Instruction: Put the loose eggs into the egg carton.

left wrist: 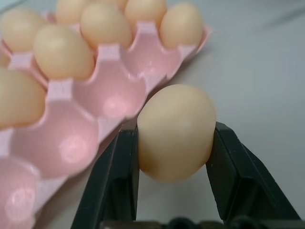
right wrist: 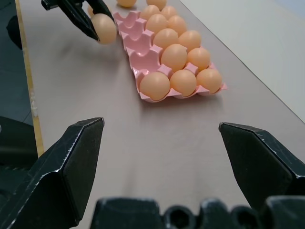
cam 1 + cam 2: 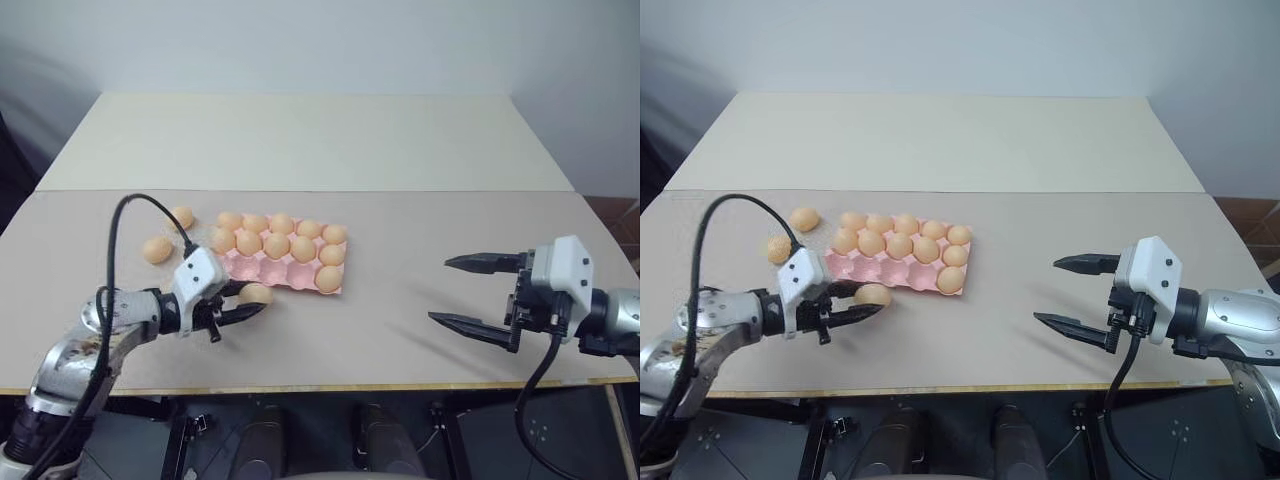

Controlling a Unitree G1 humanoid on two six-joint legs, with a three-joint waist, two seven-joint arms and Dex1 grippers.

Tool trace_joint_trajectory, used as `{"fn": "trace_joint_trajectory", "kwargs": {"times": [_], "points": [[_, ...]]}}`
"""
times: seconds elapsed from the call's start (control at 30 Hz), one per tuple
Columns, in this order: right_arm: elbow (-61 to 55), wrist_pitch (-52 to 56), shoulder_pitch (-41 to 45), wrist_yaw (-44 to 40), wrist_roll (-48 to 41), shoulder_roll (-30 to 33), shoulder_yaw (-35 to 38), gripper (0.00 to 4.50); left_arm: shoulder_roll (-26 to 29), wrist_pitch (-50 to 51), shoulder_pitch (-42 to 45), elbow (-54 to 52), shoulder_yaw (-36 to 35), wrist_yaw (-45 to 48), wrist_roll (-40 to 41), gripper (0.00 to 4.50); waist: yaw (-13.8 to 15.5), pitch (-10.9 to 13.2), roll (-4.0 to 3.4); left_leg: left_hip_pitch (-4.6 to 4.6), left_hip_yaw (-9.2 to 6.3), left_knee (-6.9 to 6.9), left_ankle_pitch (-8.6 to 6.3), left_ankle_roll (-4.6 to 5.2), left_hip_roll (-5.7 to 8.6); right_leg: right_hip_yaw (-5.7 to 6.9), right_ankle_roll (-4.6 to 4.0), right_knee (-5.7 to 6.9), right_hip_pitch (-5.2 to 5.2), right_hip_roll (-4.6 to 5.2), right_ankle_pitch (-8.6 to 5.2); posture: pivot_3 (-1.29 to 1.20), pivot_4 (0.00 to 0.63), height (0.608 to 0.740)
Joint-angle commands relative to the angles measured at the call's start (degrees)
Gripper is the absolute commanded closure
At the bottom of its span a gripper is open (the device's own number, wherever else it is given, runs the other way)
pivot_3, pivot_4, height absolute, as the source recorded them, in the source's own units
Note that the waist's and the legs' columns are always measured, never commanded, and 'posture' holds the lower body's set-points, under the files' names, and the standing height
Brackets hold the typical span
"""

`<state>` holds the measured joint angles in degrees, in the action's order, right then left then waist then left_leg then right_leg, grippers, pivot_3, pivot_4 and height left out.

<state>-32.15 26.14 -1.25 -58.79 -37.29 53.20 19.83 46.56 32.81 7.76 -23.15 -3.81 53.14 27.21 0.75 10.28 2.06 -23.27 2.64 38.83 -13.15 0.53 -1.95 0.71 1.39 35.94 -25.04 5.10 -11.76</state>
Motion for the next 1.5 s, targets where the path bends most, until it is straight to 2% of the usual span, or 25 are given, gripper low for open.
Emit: {"fn": "trace_joint_trajectory", "kwargs": {"times": [0.03, 0.23, 0.33, 0.6, 0.63, 0.8, 0.87, 1.03, 1.23, 1.37, 1.5], "points": [[-1.68, -0.02, 0.13, 0.46, -1.36, 0.11, 2.2, 0.0, -2.31, 0.57, 4.61, -1.64, -1.09, -0.57, 3.53, 2.71, 0.16, 0.0, 0.0, 0.0, 0.0, 0.0, 0.0, 0.0, 0.01, 0.01, 0.01, 0.0, 0.0, 0.0, 0.0, 0.0, 0.15, 0.74], [-2.08, -0.14, 0.93, 0.69, -2.66, -0.37, 2.48, 0.0, -7.47, 3.05, 14.83, 6.0, 8.26, -8.68, -5.99, 2.71, 0.28, -0.02, 0.04, 0.03, -0.02, 0.04, 0.01, 0.01, 0.08, 0.0, 0.26, -0.02, 0.11, -0.02, 0.15, 0.0, 0.15, 0.74], [-2.68, 0.1, 0.53, 0.67, -3.01, -0.08, 3.0, 0.0, -8.85, 2.11, 17.06, 8.18, 9.97, -6.43, -5.76, 2.71, -0.07, -0.02, 0.04, 0.02, -0.03, 0.03, 0.01, 0.01, 0.07, -0.01, 0.28, -0.04, 0.11, -0.04, 0.16, 0.0, 0.15, 0.74], [-4.38, 0.39, -0.46, 1.57, -3.91, -0.14, 3.68, 0.0, -10.28, 0.53, 17.7, 9.5, 11.85, -2.26, -5.38, 0.23, -0.05, -0.02, 0.04, -0.01, -0.03, 0.04, -0.01, 0.04, 0.04, -0.01, 0.27, -0.03, 0.07, -0.04, 0.17, 0.0, 0.15, 0.74], [-4.41, 0.43, -0.38, 1.63, -4.03, -0.1, 3.68, 0.0, -10.11, 0.64, 17.81, 9.52, 11.27, -2.38, -5.43, 0.03, -0.05, -0.02, 0.04, 0.0, -0.03, 0.06, -0.01, 0.04, 0.05, -0.02, 0.27, -0.03, 0.08, -0.03, 0.17, 0.0, 0.15, 0.74], [-4.23, 0.3, 0.0, 1.46, -4.34, -0.06, 3.55, 0.0, -8.13, 0.52, 17.42, 7.94, 5.57, -2.29, -3.59, 0.03, -0.18, -0.02, 0.05, 0.0, -0.03, 0.06, -0.01, 0.04, 0.04, -0.03, 0.28, -0.03, 0.07, -0.04, 0.17, 0.0, 0.15, 0.74], [-3.93, 0.49, 0.78, 1.32, -5.85, -0.42, 3.47, 0.0, -6.91, 0.53, 16.12, 7.4, 0.29, -2.78, -1.7, 0.03, -0.23, -0.02, 0.04, 0.0, -0.04, 0.05, -0.01, 0.04, 0.01, -0.03, 0.28, -0.02, 0.05, -0.07, 0.17, 0.0, 0.15, 0.74], [-2.79, 1.2, 3.32, 0.09, -10.38, -0.52, 2.98, 0.0, -1.67, -1.91, 7.52, 6.43, -11.34, -1.31, -0.31, 0.03, -0.69, -0.02, 0.04, 0.04, -0.03, 0.02, -0.01, 0.04, -0.01, -0.05, 0.28, -0.02, 0.05, -0.07, 0.17, 0.0, 0.15, 0.74], [-1.5, 1.09, 4.49, -1.58, -10.21, -0.08, 1.31, 0.0, 3.84, 2.88, -6.48, 0.54, -22.93, -0.71, 2.25, 0.03, -0.36, -0.02, 0.05, 0.01, -0.03, 0.02, -0.02, 0.04, -0.02, -0.02, 0.21, -0.06, 0.02, 0.01, 0.13, 0.0, 0.15, 0.74], [-0.64, 1.34, 5.48, -2.52, -10.18, 0.23, 0.58, 0.0, 4.09, 4.45, -12.41, -0.9, -26.06, -2.93, 1.1, 0.03, 0.18, -0.02, 0.05, 0.03, 0.0, 0.03, -0.02, 0.03, -0.02, -0.01, -0.06, -0.05, 0.04, 0.11, -0.03, 0.0, 0.15, 0.74], [0.18, 1.58, 6.95, -2.95, -10.03, 0.44, -0.28, 0.0, 3.89, 3.29, -14.12, 1.32, -25.27, -4.25, -0.66, 0.03, 0.07, -0.02, 0.05, 0.04, 0.01, 0.02, -0.02, 0.03, -0.02, 0.0, -0.07, -0.05, 0.03, 0.06, -0.04, 0.0, 0.15, 0.74]]}}
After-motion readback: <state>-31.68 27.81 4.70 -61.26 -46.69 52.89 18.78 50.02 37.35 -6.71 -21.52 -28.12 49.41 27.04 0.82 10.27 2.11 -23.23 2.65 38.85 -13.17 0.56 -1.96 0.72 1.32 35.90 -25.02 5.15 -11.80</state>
